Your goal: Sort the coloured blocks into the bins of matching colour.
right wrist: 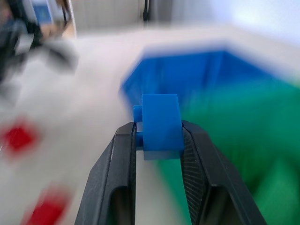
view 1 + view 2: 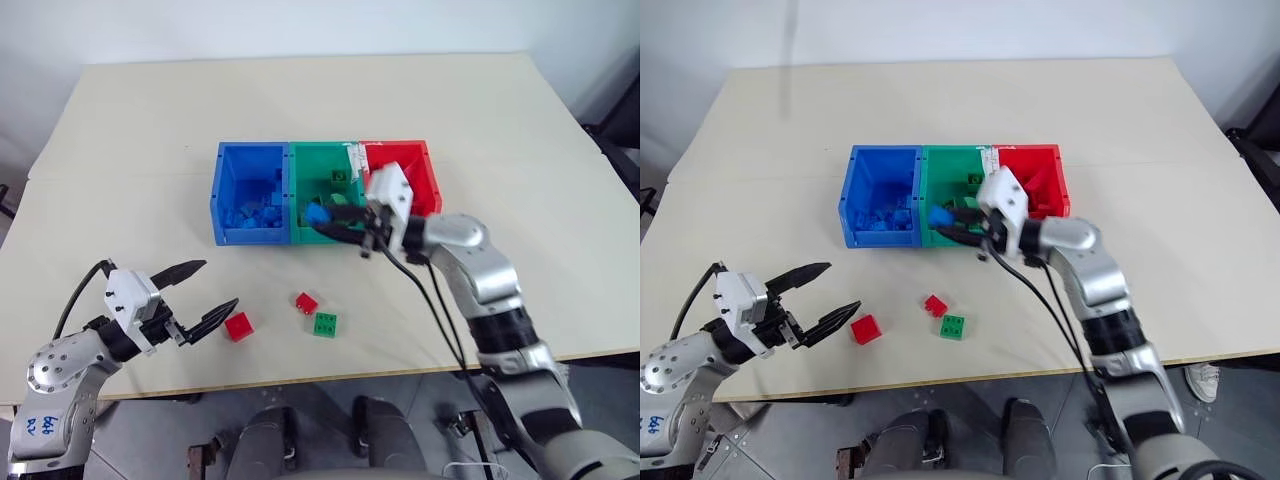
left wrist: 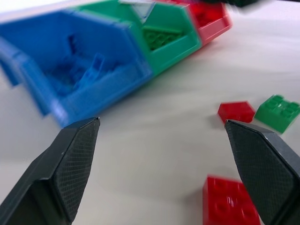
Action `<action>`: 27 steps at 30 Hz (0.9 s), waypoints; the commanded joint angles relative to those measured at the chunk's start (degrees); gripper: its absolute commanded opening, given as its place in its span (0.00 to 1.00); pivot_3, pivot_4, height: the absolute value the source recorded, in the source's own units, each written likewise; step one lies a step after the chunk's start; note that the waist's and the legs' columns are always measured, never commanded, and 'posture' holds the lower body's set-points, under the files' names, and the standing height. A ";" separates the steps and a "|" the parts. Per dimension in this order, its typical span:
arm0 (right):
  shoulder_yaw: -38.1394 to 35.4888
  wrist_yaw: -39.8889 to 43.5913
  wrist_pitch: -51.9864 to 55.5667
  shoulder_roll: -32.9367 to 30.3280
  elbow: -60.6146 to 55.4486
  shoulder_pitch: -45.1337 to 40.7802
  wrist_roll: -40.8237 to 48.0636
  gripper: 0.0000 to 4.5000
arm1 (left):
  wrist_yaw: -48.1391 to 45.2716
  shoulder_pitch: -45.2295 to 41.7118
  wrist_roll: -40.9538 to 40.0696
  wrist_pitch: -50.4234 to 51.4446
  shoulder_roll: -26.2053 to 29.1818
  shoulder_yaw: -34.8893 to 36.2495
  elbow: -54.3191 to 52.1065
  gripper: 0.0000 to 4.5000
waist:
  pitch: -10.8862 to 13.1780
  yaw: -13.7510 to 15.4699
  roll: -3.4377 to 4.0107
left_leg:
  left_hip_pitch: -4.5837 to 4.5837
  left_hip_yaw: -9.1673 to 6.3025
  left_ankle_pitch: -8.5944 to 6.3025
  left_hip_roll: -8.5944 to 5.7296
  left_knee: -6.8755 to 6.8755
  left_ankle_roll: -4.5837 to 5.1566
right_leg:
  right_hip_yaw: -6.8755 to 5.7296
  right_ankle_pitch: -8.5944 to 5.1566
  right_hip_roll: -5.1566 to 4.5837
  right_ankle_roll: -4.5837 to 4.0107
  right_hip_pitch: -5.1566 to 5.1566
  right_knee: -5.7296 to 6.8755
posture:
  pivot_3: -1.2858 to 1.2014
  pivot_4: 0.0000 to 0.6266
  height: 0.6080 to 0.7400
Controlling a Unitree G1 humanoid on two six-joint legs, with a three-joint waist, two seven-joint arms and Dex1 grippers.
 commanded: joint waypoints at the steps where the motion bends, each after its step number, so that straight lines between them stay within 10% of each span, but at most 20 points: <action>1: 0.39 -3.55 -1.72 3.53 7.53 -4.90 -2.32 0.20 | 0.95 1.63 -1.46 -0.07 -0.20 2.35 -2.51 1.00 | -0.04 0.46 -0.07 | -0.18 0.00 0.01 -0.03 0.03 0.01 | 0.01 0.00 -0.03 -0.01 -0.25 0.16 | 0.52 0.24 1.00; 7: 0.87 -7.72 -7.49 8.38 22.46 -13.92 -7.27 0.20 | 1.13 3.26 -1.43 -0.77 -0.58 3.02 -2.78 1.00 | -0.04 0.16 -0.07 | -0.37 0.19 0.01 -0.09 0.04 0.05 | 0.01 0.02 -0.07 -0.04 -0.53 0.27 | 0.52 0.24 1.00; 18: -1.47 -3.29 -8.14 4.93 13.07 -9.11 -4.57 0.99 | -0.84 0.65 -1.47 -0.67 -0.20 -0.28 -3.08 1.00 | -0.05 0.01 -0.07 | -0.36 0.26 -0.01 0.01 0.03 0.02 | -0.04 0.01 0.02 -0.05 -0.55 0.26 | 0.52 0.24 1.00; 27: -12.15 7.77 -10.73 -15.03 -10.16 17.31 2.88 0.99 | -7.20 -7.31 -0.29 -0.67 3.29 -5.67 0.64 1.00 | -0.07 0.71 -0.11 | -0.35 0.33 -0.03 -0.01 0.02 0.06 | -0.05 0.01 0.01 -0.04 -0.52 0.16 | 0.52 0.24 1.00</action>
